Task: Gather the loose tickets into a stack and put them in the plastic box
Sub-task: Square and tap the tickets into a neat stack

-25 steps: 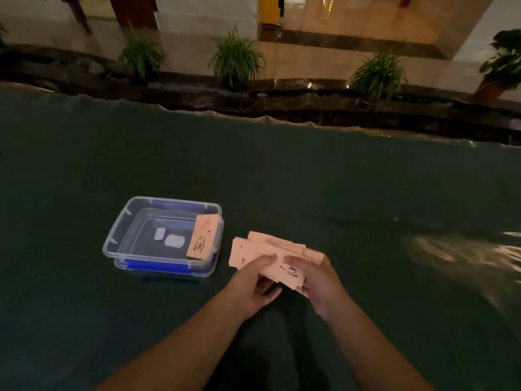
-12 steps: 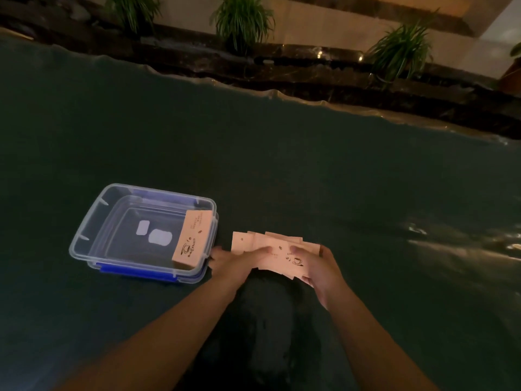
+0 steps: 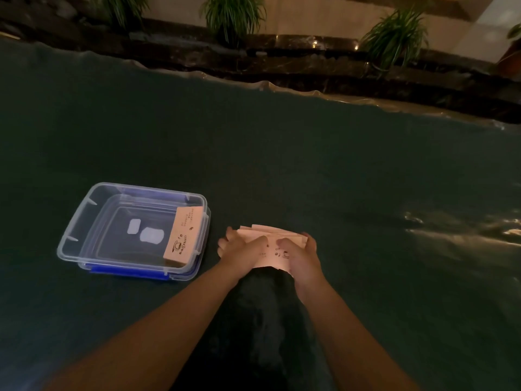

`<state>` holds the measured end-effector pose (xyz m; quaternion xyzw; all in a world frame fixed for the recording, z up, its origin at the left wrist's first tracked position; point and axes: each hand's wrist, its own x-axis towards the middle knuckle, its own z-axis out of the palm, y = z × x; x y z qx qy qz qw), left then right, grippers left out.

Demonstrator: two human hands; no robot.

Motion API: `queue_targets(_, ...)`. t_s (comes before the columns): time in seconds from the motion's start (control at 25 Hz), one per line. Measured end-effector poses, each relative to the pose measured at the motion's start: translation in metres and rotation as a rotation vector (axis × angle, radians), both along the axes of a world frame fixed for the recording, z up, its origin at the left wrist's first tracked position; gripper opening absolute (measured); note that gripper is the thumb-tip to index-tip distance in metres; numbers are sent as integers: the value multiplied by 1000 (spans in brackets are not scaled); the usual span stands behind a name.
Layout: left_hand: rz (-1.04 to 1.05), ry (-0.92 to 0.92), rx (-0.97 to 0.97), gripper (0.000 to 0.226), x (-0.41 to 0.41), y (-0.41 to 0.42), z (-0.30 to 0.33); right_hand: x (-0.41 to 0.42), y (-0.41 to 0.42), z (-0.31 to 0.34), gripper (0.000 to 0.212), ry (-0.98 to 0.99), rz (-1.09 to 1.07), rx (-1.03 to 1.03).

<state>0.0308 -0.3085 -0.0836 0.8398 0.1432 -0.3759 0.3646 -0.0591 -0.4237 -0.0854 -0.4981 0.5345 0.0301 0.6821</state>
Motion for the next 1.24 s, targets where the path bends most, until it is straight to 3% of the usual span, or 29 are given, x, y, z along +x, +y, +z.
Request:
queue_targets(0.28,-6,79,-125,107,12,19,4,0,4,1,73,9,-47,38)
queue_targets(0.44,-44,119,-238,95,10,35,4,-9,10,6,65,-15,-73,92)
queue_targets(0.64,27,152,-445,110,-3,48,15,-35,25,17,58,-148,-224,278)
queue_targets(0.76,139,40,-500,112,-25,47,27,-52,43,25,50,-195,-347,353)
queue_targets(0.88,402,16,-641,110,-56,49,31,-70,65,33,46,-277,-401,407)
queue_targets(0.96,566,93,-788,93,-77,50,34,-82,77,38,53,-331,-444,440)
queue_targets(1.08,652,140,-906,64,-98,54,44,-94,95,48,55,-373,-452,458)
queue_targets(1.16,665,129,-971,68,-106,57,53,-97,104,55,51,-404,-436,443)
queue_targets(1.24,636,78,-1023,88,-111,63,60,-99,111,60,44,-422,-440,420)
